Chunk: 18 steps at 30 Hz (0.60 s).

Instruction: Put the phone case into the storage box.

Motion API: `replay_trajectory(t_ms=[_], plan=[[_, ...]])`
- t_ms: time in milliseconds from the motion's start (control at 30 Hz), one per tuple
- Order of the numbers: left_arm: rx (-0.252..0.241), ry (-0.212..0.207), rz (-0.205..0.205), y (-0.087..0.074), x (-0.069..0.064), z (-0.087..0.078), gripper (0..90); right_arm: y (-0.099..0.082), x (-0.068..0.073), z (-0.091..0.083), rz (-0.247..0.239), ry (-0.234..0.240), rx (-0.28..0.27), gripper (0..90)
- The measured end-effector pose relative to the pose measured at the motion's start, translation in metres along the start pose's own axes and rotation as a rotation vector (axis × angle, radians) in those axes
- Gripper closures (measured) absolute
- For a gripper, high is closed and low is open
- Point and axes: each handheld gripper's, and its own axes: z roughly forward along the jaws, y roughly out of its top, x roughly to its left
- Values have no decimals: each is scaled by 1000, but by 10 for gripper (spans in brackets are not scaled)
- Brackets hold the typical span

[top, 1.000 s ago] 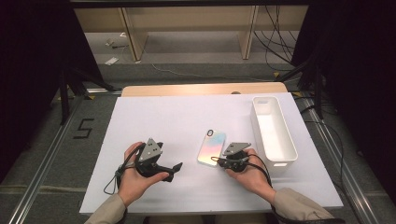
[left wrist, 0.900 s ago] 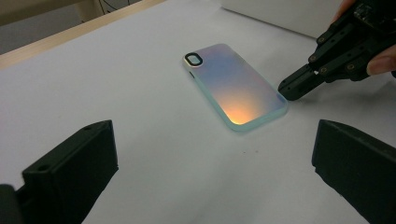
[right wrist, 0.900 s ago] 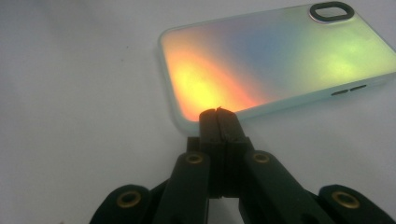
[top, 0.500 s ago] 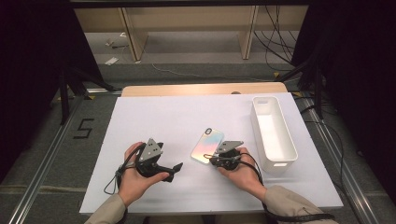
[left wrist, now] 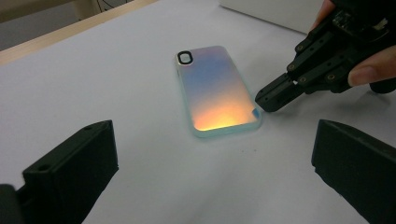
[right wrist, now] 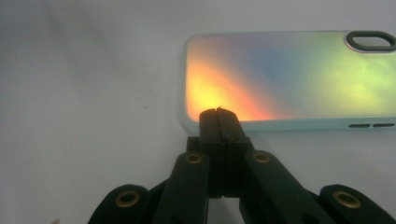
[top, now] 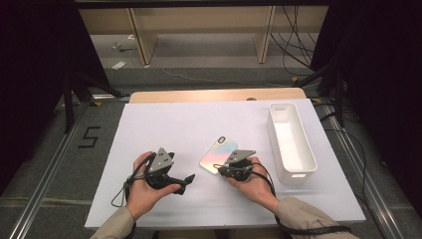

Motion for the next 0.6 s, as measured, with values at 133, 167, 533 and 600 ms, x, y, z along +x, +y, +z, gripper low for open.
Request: replay_trajectory(t_ms=[133, 167, 533, 600], plan=[[2, 1, -1, -1, 1, -1, 0, 3, -1, -10, -2, 6, -30, 892], [3, 2, -2, -1, 1, -1, 0, 4, -2, -14, -4, 1, -38, 887], [3, 7, -5, -1, 2, -3, 0, 3, -10, -67, -30, -7, -157, 752], [3, 7, -5, -1, 2, -3, 0, 1, -12, -78, -38, 3, -190, 715]])
